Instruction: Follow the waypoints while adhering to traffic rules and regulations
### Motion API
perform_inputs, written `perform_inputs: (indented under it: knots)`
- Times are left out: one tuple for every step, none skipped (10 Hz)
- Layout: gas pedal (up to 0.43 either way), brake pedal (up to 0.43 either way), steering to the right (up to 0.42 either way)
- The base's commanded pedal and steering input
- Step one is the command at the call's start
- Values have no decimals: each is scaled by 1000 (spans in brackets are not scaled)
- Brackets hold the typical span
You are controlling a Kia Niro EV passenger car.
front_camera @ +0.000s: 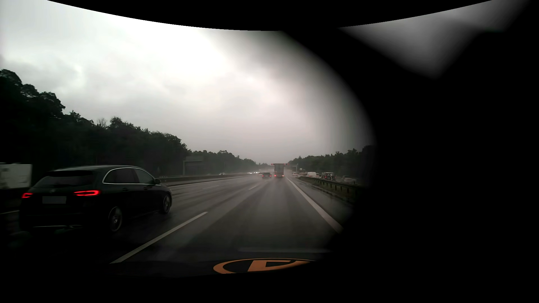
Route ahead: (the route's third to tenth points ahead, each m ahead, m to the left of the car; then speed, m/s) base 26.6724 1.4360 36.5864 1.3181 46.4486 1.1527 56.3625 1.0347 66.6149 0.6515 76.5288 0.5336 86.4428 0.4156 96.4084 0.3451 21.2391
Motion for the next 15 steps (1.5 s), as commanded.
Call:
perform_inputs:
  knots:
    - [59, 0, 3]
    - [59, 0, 3]
    - [59, 0, 3]
    - [59, 0, 3]
    - [59, 0, 3]
    - [59, 0, 3]
    - [59, 0, 3]
    - [59, 0, 3]
    - [59, 0, 2]
    - [59, 0, 0]
    - [59, 0, -1]
    - [59, 0, -3]
    - [59, 0, -4]
    - [59, 0, -4]
    - [59, 0, -4]
